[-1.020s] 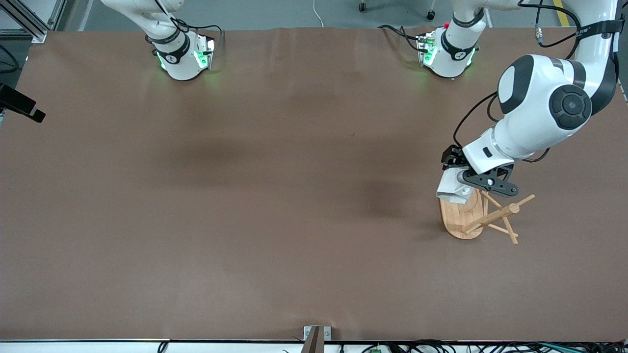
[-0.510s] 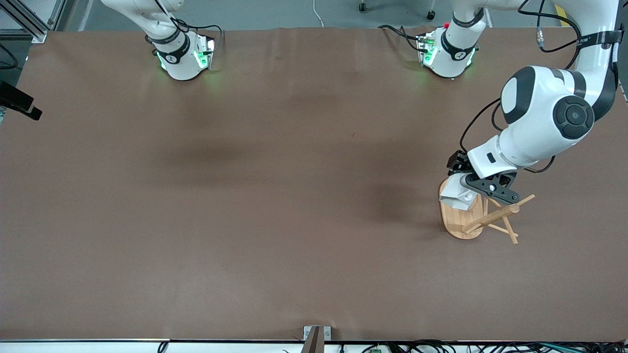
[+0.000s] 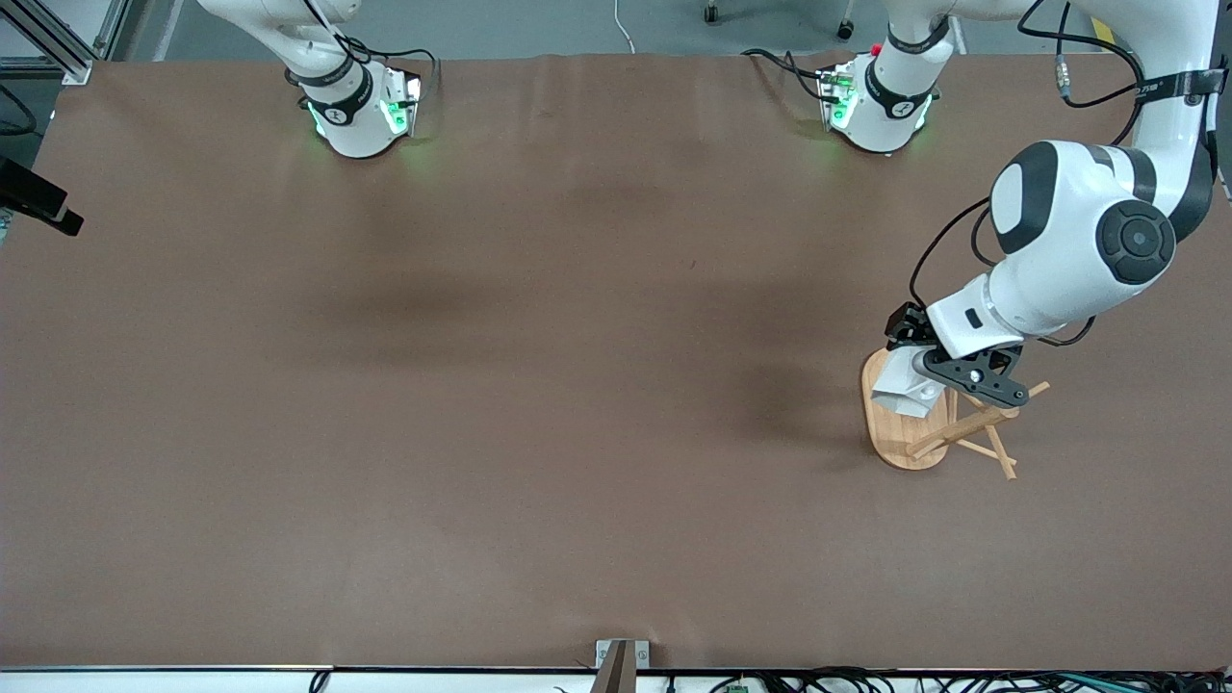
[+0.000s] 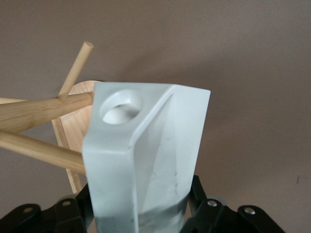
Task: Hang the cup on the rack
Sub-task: 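Lower the cup with the left gripper onto a rack peg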
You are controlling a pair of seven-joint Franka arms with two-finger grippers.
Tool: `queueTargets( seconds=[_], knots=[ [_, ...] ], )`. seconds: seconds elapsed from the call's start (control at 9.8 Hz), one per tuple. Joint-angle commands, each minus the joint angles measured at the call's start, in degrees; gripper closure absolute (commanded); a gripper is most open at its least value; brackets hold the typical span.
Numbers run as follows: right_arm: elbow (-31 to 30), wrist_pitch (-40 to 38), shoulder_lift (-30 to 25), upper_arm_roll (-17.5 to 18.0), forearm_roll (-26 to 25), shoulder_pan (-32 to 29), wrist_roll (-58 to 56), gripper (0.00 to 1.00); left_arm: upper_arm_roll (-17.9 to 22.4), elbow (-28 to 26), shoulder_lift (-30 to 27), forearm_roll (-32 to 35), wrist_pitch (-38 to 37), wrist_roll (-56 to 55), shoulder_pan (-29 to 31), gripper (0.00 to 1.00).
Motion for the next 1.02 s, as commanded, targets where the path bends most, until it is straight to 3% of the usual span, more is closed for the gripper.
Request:
queueTargets(
  seconds=[0.0, 0.51, 0.61, 0.71, 0.82, 0.92],
  knots=[
    [1.1, -0.9, 0.3, -0.5, -1.0, 0.4, -0.2, 0.00, 1.1, -0.7, 1.4, -1.4, 1.2, 1.4, -0.4, 0.99],
    [1.1, -0.9, 0.3, -0.5, -1.0, 0.2, -0.3, 0.00, 3.5, -0.6, 2.4, -3.0, 1.6, 1.3, -0.4, 0.94],
    [1.1, -0.8, 0.3, -0.5, -1.0, 0.1, -0.4, 0.00, 3.5, -0.6, 2.6, -3.3, 2.1, 1.3, -0.4, 0.82],
    [1.1, -0.9, 0.3, -0.5, -1.0, 0.1, -0.5, 0.00, 3.5, -0.6, 2.9, -3.3, 2.1, 1.3, -0.4, 0.48],
    [1.1, -0.9, 0.3, -0.5, -1.0, 0.1, -0.5, 0.00, 3.5, -0.6, 3.0, -3.4, 2.2, 1.3, -0.3, 0.00],
    [1.1, -0.9, 0.3, -0.5, -1.0, 0.1, -0.5, 0.00, 3.5, -0.5, 2.7, -3.4, 2.2, 0.7, -0.4, 0.00]
  ],
)
